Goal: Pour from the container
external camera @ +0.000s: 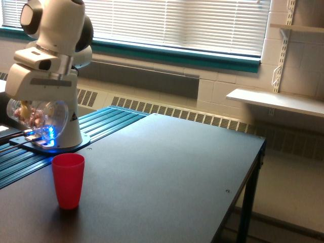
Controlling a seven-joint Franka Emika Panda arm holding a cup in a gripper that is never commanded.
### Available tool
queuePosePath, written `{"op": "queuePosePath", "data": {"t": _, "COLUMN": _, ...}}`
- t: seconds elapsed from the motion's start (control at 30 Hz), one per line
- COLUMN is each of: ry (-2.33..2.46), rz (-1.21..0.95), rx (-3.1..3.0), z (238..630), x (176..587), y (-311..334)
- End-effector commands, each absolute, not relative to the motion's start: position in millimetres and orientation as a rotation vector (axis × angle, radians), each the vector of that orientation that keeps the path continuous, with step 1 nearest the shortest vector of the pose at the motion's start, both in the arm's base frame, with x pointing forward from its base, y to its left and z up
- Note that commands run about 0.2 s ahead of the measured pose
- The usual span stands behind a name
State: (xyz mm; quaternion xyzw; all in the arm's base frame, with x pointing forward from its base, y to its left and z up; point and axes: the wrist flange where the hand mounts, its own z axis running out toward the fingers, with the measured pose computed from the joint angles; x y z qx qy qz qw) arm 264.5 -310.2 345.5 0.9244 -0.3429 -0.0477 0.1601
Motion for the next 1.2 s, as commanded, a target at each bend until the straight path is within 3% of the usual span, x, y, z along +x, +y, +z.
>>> {"op": "queuePosePath", "data": {"t": 0.03, "ry": -0.998, "rz": -0.136, "rx": 2.575, "z": 340, "x": 273, "y": -309}}
{"op": "queuePosePath", "data": {"t": 1.2, "ry": -0.894, "rz": -0.222, "rx": 2.475, "z": 317, "x": 267, "y": -303}}
